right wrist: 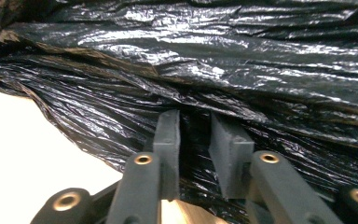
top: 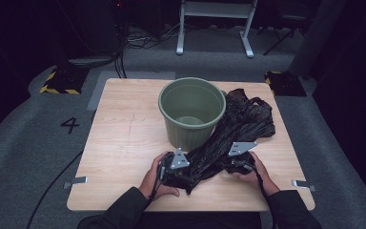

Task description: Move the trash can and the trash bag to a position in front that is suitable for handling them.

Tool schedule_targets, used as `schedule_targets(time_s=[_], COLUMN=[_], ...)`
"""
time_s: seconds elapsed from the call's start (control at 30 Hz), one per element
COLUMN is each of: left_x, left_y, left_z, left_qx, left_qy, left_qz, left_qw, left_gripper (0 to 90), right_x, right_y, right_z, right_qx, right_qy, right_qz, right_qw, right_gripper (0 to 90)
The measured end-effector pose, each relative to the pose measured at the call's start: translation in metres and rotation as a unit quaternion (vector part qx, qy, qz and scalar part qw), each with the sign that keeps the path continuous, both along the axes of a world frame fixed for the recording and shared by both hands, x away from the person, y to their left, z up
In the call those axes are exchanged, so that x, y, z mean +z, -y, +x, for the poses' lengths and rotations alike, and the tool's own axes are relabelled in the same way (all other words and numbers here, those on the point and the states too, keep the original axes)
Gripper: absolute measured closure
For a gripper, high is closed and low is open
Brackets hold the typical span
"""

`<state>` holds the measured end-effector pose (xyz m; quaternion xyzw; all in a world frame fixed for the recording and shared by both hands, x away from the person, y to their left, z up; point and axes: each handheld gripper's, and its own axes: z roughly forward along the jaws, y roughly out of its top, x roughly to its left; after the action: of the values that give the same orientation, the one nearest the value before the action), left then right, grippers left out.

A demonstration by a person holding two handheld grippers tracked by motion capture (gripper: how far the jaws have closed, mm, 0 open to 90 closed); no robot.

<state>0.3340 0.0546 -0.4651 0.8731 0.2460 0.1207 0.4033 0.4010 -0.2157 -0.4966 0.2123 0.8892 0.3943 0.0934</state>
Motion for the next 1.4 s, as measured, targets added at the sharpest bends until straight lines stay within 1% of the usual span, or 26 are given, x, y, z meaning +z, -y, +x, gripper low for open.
schedule_targets(time_s=[0.03, 0.07, 0.1, 0.13, 0.23, 0.27, 0.33, 0.37, 0.43, 0.47, 0.5, 0.57, 0.67, 0.7, 0.73, 0.77, 0.8, 0.83, 0.87, 0.93, 1.0, 1.07, 1.1, 1.27, 1.33, 1.4], left_x=[-0.007, -0.007, -0.009, -0.012, -0.012, -0.012, -0.012, -0.012, -0.011, -0.011, -0.01, -0.01, -0.012, -0.014, -0.015, -0.015, -0.017, -0.017, -0.017, -0.018, -0.019, -0.021, -0.024, -0.029, -0.031, -0.031], left_y=[0.005, 0.005, 0.007, 0.002, -0.008, -0.008, -0.018, -0.02, -0.022, -0.025, -0.028, -0.034, -0.044, -0.048, -0.053, -0.056, -0.061, -0.064, -0.064, -0.068, -0.071, -0.072, -0.072, -0.08, -0.085, -0.086], left_z=[0.001, 0.001, 0.002, 0.007, 0.015, 0.015, 0.023, 0.024, 0.025, 0.026, 0.028, 0.031, 0.038, 0.04, 0.044, 0.047, 0.051, 0.054, 0.054, 0.058, 0.064, 0.07, 0.074, 0.084, 0.089, 0.091], left_qx=[-0.01, -0.01, -0.002, 0.001, 0.009, 0.009, 0.025, 0.032, 0.035, 0.03, 0.031, 0.03, 0.029, 0.035, 0.038, 0.043, 0.054, 0.058, 0.058, 0.066, 0.075, 0.083, 0.083, 0.084, 0.09, 0.092], left_qy=[-0.004, -0.004, 0.001, -0.006, -0.006, -0.006, -0.013, -0.008, -0.004, 0.001, 0.003, 0.002, 0.003, 0.001, -0.008, -0.011, -0.001, -0.001, -0.001, 0.005, 0.006, 0.009, 0.012, 0.008, 0.003, 0.005], left_qz=[0.027, 0.027, 0.049, 0.058, 0.067, 0.067, 0.076, 0.083, 0.089, 0.092, 0.098, 0.1, 0.105, 0.1, 0.091, 0.087, 0.098, 0.094, 0.094, 0.093, 0.086, 0.086, 0.088, 0.073, 0.063, 0.064], left_qw=[0.9996, 0.9996, 0.9988, 0.9983, 0.9977, 0.9977, 0.9967, 0.996, 0.9954, 0.9953, 0.9948, 0.9946, 0.994, 0.9944, 0.9951, 0.9952, 0.9937, 0.9939, 0.9939, 0.9935, 0.9935, 0.9928, 0.9925, 0.9937, 0.9939, 0.9937], left_gripper=[21.7, 24.6, 29.2, 30.1, 37.5, 40.2, 43.7, 44.9, 51.3, 51.3, 57.7, 62.7, 67.7, 67.7, 67.7, 67.7, 66.9, 66.8, 66.7, 66.0, 65.2, 65.9, 66.5, 76.8, 78.0, 77.8], right_x=[0.002, 0.002, 0.006, 0.01, 0.022, 0.022, 0.036, 0.041, 0.044, 0.048, 0.052, 0.052, 0.05, 0.048, 0.043, 0.043, 0.041, 0.039, 0.038, 0.035, 0.03, 0.026, 0.02, 0.01, 0.009, 0.008], right_y=[0.0, 0.0, 0.002, 0.004, 0.011, 0.011, 0.019, 0.02, 0.021, 0.02, 0.018, 0.017, 0.01, 0.007, 0.002, 0.002, 0.0, -0.002, -0.004, -0.004, -0.003, -0.002, 0.0, 0.01, 0.015, 0.017], right_z=[0.0, 0.0, 0.0, 0.0, -0.003, -0.003, -0.005, -0.005, -0.006, -0.006, -0.004, -0.003, 0.003, 0.005, 0.012, 0.012, 0.018, 0.022, 0.024, 0.029, 0.035, 0.038, 0.041, 0.042, 0.043, 0.042], right_qx=[0.002, 0.002, -0.003, -0.001, 0.001, 0.001, -0.005, -0.008, -0.011, -0.015, -0.015, -0.015, -0.015, -0.014, -0.014, -0.014, -0.007, -0.007, -0.009, -0.015, -0.015, -0.017, -0.01, -0.015, -0.016, -0.02], right_qy=[0.003, 0.003, 0.005, 0.007, 0.034, 0.034, 0.06, 0.07, 0.082, 0.091, 0.098, 0.1, 0.099, 0.098, 0.093, 0.093, 0.069, 0.058, 0.06, 0.056, 0.029, 0.019, -0.001, -0.021, -0.026, -0.028], right_qz=[0.0, 0.0, 0.011, 0.016, 0.023, 0.023, 0.039, 0.041, 0.037, 0.031, 0.028, 0.027, 0.002, -0.01, -0.031, -0.031, -0.018, -0.021, -0.033, -0.038, -0.04, -0.049, -0.053, -0.048, -0.044, -0.04], right_qw=[1.0, 1.0, 0.9999, 0.9998, 0.9992, 0.9992, 0.9975, 0.9967, 0.9959, 0.9952, 0.9946, 0.9945, 0.995, 0.995, 0.9951, 0.9951, 0.9975, 0.9981, 0.9976, 0.9976, 0.9987, 0.9985, 0.9985, 0.9985, 0.9986, 0.9986], right_gripper=[64.3, 64.3, 50.4, 47.3, 37.1, 37.1, 30.1, 27.4, 24.9, 23.5, 21.9, 20.9, 19.6, 19.9, 23.0, 23.0, 22.8, 21.3, 19.6, 19.5, 18.1, 17.5, 17.5, 19.0, 22.3, 24.3])
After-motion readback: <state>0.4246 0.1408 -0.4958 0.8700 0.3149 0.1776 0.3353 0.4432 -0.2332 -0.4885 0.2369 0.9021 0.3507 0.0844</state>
